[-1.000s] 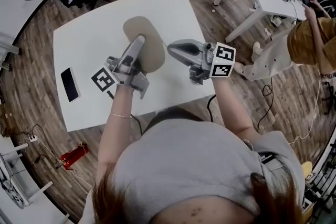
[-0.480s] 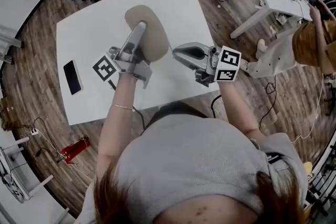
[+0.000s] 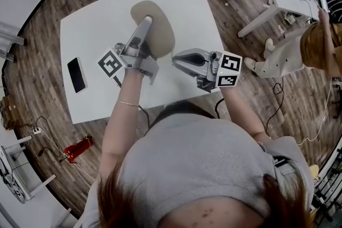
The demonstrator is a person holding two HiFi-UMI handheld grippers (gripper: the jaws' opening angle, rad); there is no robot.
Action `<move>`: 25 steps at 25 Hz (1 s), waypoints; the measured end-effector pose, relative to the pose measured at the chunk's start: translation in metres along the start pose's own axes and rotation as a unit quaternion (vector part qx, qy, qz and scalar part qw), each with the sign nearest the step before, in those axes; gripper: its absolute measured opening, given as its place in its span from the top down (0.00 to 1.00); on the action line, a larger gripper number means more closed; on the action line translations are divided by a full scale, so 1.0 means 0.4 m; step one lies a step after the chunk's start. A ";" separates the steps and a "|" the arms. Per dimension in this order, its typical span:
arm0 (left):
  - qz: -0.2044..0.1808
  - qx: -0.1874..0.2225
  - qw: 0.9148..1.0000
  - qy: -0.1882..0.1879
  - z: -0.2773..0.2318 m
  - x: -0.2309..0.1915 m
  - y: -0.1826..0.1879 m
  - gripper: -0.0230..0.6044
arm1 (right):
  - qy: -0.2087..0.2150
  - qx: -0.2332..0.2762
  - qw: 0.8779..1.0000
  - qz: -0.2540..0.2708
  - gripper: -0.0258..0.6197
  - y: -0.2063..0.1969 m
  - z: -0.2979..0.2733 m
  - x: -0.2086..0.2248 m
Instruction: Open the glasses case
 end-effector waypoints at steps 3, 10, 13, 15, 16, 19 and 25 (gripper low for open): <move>0.006 0.006 1.000 0.003 0.008 -0.008 0.002 0.49 | 0.007 -0.005 1.000 -0.001 0.95 -0.013 -0.024 -0.009; 0.011 0.012 1.000 0.005 0.019 -0.016 0.002 0.49 | 0.005 -0.025 1.000 0.016 0.95 -0.029 -0.045 -0.017; 0.019 0.022 1.000 0.004 0.030 -0.022 0.008 0.50 | -0.010 -0.044 0.999 0.028 0.94 -0.032 -0.043 -0.013; 0.024 0.030 0.999 0.000 0.045 -0.022 0.019 0.49 | -0.013 -0.065 0.997 0.026 0.91 -0.043 -0.043 -0.016; 0.025 0.035 0.999 -0.001 0.054 -0.021 0.027 0.49 | -0.013 -0.079 0.997 0.020 0.83 -0.053 -0.039 -0.016; 0.021 0.043 0.999 -0.001 0.075 -0.018 0.047 0.49 | -0.028 -0.089 0.996 -0.014 0.68 -0.072 -0.003 0.004; 0.028 0.034 0.999 -0.005 0.094 -0.021 0.024 0.49 | -0.046 0.001 0.995 -0.088 0.57 0.025 -0.035 0.061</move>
Point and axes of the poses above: the fingertips, and each gripper's own axes: z backward along the fingers, x to its right, y out of its top, the point moved 2 cm from there along z, backward along the fingers, and after that the axes turned 6 degrees about y, right-handed, at the moved point
